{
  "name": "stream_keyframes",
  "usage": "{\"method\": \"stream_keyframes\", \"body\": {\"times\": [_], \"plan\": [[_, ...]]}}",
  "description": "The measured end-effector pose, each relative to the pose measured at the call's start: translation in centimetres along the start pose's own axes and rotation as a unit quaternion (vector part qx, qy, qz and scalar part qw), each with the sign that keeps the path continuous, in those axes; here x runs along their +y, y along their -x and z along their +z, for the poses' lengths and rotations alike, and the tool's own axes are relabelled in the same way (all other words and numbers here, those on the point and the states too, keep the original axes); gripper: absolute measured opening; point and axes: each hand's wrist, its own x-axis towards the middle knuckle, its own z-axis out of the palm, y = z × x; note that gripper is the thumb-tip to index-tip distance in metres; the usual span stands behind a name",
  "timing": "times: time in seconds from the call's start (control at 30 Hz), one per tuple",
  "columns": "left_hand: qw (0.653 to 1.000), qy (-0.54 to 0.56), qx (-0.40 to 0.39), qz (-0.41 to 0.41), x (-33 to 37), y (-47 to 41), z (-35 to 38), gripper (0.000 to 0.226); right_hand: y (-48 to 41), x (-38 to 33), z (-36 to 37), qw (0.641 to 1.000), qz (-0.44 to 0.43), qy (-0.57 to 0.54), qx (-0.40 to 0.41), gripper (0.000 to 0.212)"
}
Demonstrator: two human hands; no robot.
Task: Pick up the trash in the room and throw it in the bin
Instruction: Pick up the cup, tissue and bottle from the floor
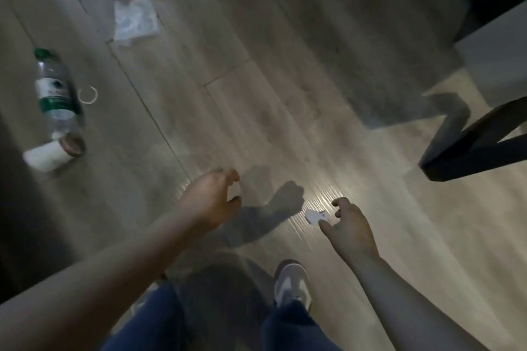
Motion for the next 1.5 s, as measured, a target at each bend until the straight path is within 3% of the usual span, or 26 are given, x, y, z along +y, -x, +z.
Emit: {"method": "stream_keyframes", "body": {"times": [0.17, 0.27, 0.43, 0.6, 0.8, 1.03, 1.13, 1.37, 1.5], "plan": [[0.999, 0.005, 0.013, 0.047, -1.4, -6.4, 7.2, 0.053, -4.8, 4.2, 5.6, 0.999, -0.022, 0.036, 0.006, 0.048], [0.995, 0.013, 0.013, 0.094, -1.4, -8.9, 10.6, 0.062, -6.8, 6.4, 7.9, 0.999, -0.034, -0.001, 0.031, 0.056], [0.976, -0.094, 0.026, 0.195, 0.4, -13.3, 12.9, 0.062, -8.8, 6.9, 8.9, 0.996, -0.079, -0.007, 0.046, 0.059], [0.971, -0.126, 0.004, 0.203, 0.9, -14.9, 12.2, 0.061, -9.8, 5.9, 6.4, 0.985, -0.158, 0.056, 0.051, 0.064], [0.968, -0.148, 0.000, 0.204, 1.5, -13.4, 12.5, 0.057, -9.7, 6.5, 7.5, 0.985, -0.131, 0.099, 0.062, 0.065], [0.970, -0.153, 0.000, 0.192, -0.4, -13.3, 13.5, 0.058, -10.2, 7.9, 10.9, 0.986, -0.152, 0.027, 0.063, 0.024], [0.971, -0.148, -0.001, 0.187, -1.0, -12.8, 12.5, 0.060, -10.5, 7.3, 10.1, 0.984, -0.158, -0.014, 0.082, 0.018], [0.972, -0.159, 0.024, 0.174, -6.1, -10.7, 7.8, 0.056, -11.9, 1.8, 7.8, 0.969, -0.224, -0.029, 0.101, 0.022], [0.978, -0.141, 0.079, 0.133, -11.7, -8.4, 4.8, 0.049, -11.8, -4.0, 7.7, 0.959, -0.266, -0.032, 0.089, 0.023]]}}
